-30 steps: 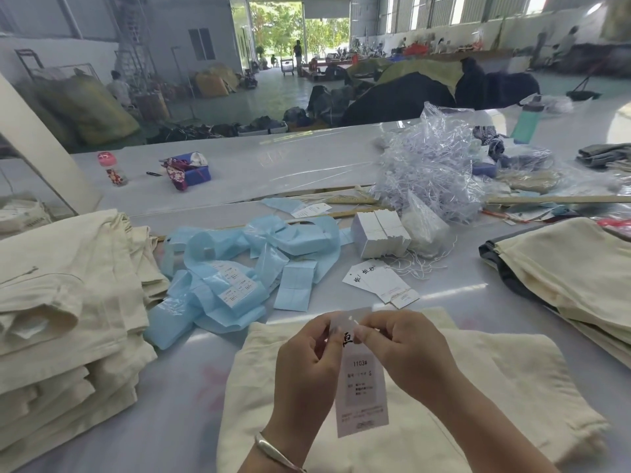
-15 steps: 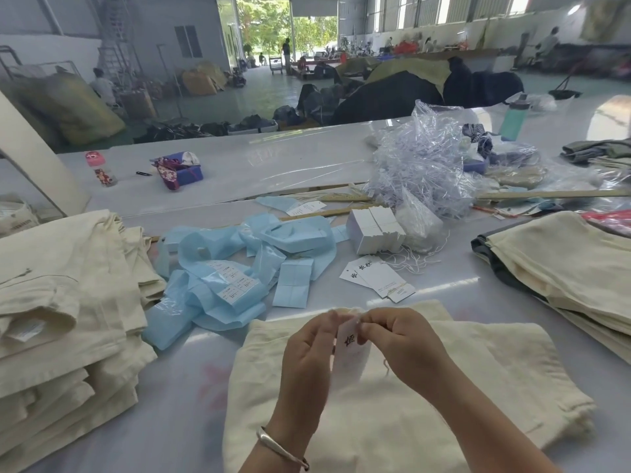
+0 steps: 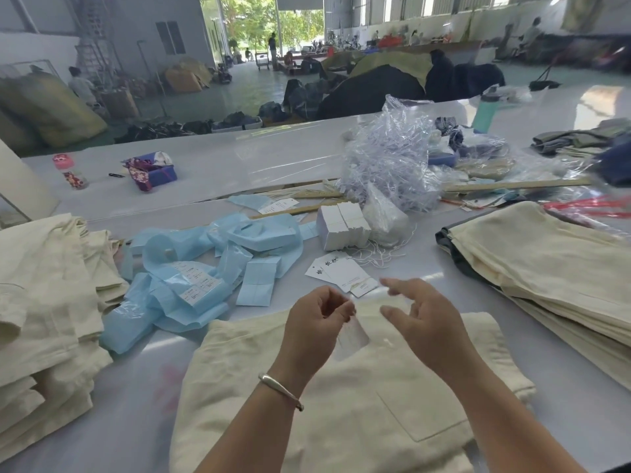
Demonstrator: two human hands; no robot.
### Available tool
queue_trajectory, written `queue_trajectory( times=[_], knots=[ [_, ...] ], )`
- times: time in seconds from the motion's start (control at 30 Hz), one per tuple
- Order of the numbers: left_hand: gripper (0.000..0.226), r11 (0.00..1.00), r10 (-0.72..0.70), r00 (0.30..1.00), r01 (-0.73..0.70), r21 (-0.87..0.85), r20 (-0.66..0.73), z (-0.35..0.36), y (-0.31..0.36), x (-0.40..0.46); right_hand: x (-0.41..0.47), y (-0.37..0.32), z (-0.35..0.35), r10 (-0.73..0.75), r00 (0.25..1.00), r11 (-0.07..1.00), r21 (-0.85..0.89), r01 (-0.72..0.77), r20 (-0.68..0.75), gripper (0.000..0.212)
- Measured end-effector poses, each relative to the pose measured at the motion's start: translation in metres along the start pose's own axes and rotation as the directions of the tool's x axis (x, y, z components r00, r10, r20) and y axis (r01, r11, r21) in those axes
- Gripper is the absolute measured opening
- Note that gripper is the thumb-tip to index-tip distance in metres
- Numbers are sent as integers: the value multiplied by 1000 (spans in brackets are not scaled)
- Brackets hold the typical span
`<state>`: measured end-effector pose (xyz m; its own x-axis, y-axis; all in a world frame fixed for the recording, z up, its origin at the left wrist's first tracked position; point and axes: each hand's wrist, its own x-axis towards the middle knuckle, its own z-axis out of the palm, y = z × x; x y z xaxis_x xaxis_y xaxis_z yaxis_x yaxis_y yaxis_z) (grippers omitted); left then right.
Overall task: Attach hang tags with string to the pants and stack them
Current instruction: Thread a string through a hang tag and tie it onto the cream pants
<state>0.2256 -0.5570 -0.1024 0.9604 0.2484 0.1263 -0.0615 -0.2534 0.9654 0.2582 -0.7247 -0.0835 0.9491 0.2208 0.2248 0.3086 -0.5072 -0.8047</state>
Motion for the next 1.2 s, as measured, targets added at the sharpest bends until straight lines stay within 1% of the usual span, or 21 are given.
queue_trajectory(
  times=[0.03, 0.07, 0.1, 0.17, 0.23, 0.27, 0.33, 0.43, 0.47, 0.53, 0.6, 0.63, 0.73, 0.8, 0.83, 0.9, 0.93, 1.0, 1.03, 1.13, 1.2],
  knots=[
    [13, 999, 28, 1000, -28, 38, 12, 12, 5, 3, 2, 6, -11, 5, 999, 999, 46, -4, -40, 37],
    [13, 996, 58, 998, -59, 63, 27, 26, 11, 6, 3, 13, -21, 28, 999, 992, 125, -23, -35, 37],
    [11, 992, 91, 995, -95, 85, 41, 40, 16, 10, 5, 18, -31, 68, 998, 970, 234, -69, 12, 37],
    [9, 979, 157, 986, -162, 121, 46, 67, 26, 17, 12, 30, -48, 146, 974, 845, 490, -215, 174, 32],
    [11, 970, 194, 980, -198, 144, 39, 92, 34, 23, 17, 44, -67, 203, 931, 726, 592, -350, 302, 14],
    [13, 969, 196, 980, -200, 145, 36, 102, 35, 26, 19, 51, -75, 224, 916, 712, 585, -388, 334, 6],
    [18, 976, 176, 983, -181, 125, 54, 122, 35, 29, 22, 72, -89, 259, 914, 752, 528, -394, 313, 11],
    [13, 992, 83, 990, -93, 80, 115, 151, 27, 31, 26, 96, -108, 274, 937, 840, 421, -342, 216, 10],
    [10, 994, 51, 990, -64, 90, 133, 161, 23, 31, 28, 103, -116, 274, 949, 889, 335, -311, 155, 10],
    [6, 992, -18, 987, -2, 122, 162, 179, 13, 33, 36, 119, -133, 240, 971, 969, 68, -239, -4, 12],
    [5, 984, -87, 979, 55, 171, 183, 195, 2, 35, 43, 132, -156, 197, 969, 960, -174, -221, -147, 9],
    [4, 974, -113, 976, 71, 216, 188, 202, -3, 36, 48, 138, -168, 169, 961, 943, -248, -222, -219, 7],
    [4, 926, -143, 969, 60, 373, 200, 224, -17, 38, 59, 152, -200, 24, 913, 937, -309, -163, -407, 4],
    [6, 899, -144, 957, 21, 437, 250, 239, -21, 36, 62, 156, -208, -56, 888, 953, -290, -89, -457, 4],
    [6, 890, -149, 942, -4, 457, 300, 247, -23, 35, 62, 158, -208, -87, 887, 960, -275, -46, -453, 6],
    [11, 847, -185, 890, -70, 526, 418, 263, -27, 29, 59, 165, -199, -111, 916, 975, -222, 25, -385, 9],
    [18, 800, -212, 860, -119, 588, 463, 269, -31, 26, 55, 171, -192, -94, 940, 983, -182, 35, -327, 11],
    [25, 702, -239, 830, -211, 680, 505, 279, -37, 21, 43, 187, -176, -17, 982, 994, -112, -5, -190, 14],
    [25, 688, -239, 829, -224, 691, 506, 281, -40, 19, 35, 197, -168, 31, 992, 993, -106, -43, -119, 13],
    [22, 712, -235, 821, -219, 667, 520, 280, -48, 14, 7, 225, -145, 160, 982, 985, -74, -153, 96, 11],
    [21, 736, -230, 802, -227, 637, 552, 277, -53, 13, -11, 238, -133, 195, 963, 981, -43, -190, 188, 8]
  ],
)
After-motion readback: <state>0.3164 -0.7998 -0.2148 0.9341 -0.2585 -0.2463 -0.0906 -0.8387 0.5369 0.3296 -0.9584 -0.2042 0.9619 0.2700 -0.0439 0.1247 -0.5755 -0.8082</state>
